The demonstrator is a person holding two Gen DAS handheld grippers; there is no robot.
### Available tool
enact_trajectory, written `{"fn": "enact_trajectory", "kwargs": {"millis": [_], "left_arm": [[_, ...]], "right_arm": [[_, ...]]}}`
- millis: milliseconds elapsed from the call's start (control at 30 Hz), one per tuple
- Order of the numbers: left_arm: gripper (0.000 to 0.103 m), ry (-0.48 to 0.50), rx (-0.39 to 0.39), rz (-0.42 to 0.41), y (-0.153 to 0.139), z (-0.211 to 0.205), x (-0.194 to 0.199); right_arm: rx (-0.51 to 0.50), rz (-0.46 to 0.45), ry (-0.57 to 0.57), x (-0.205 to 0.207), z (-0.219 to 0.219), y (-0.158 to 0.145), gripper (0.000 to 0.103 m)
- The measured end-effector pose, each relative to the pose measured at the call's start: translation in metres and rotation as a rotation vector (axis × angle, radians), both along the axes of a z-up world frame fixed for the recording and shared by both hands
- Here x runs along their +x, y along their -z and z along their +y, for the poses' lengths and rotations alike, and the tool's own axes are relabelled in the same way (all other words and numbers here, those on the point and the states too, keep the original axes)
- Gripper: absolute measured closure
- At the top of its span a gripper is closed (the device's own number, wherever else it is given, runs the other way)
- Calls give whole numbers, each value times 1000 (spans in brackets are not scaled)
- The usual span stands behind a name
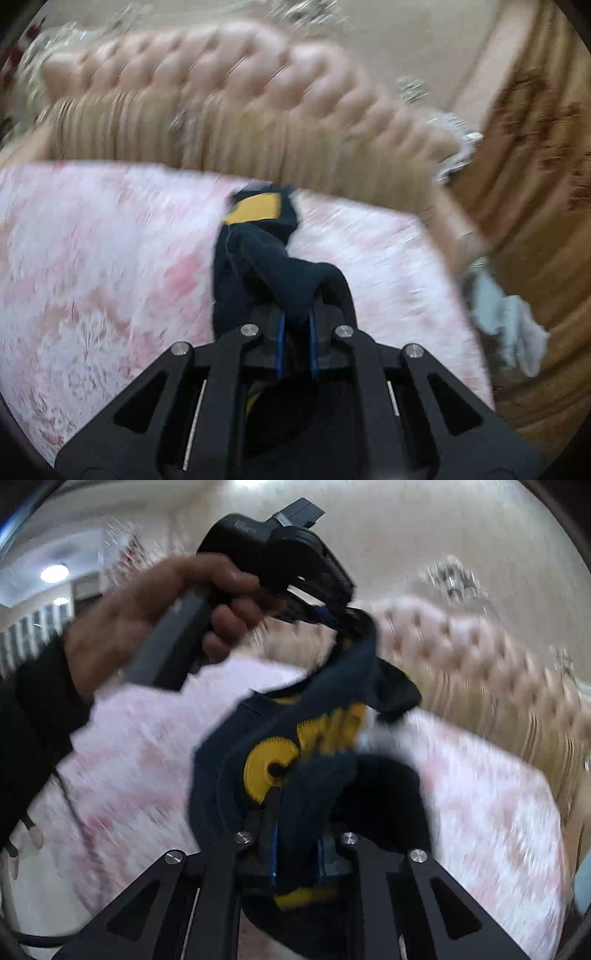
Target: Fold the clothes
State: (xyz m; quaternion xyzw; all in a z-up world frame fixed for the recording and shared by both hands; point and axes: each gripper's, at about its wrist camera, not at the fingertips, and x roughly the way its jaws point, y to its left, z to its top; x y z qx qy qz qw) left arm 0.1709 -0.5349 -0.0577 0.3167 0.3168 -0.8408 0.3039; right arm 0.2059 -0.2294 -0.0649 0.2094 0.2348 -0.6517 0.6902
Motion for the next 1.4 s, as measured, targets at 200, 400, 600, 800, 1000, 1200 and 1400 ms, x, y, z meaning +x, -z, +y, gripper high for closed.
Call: {"fn": "enact_trajectory", "kwargs": {"millis": [200,400,600,800,1000,1200,1400], "left_arm": [[57,-47,-20,-122,52,-7,12],[39,-79,-201,-200,36,23,31],[36,-91,-347,-234,29,109,52],[33,-105,-364,-238,28,166,68],[33,-143,-218,-115,36,187,98],[44,-183,-118,-44,51,192,106],[45,-176,-63,-73,69,185,85]], "right_arm": [[101,70,-8,-10,20,25,75],[107,52,-102,-38,55,-18,24],[61,133,-89,-63,65,-52,24],[-17,244,-81,-82,24,-62,24],[-29,185,-178,-100,-41,-65,24],[35,160,-255,-97,-100,-62,24],[117,112,-314,-86,-166,-58,22]]}}
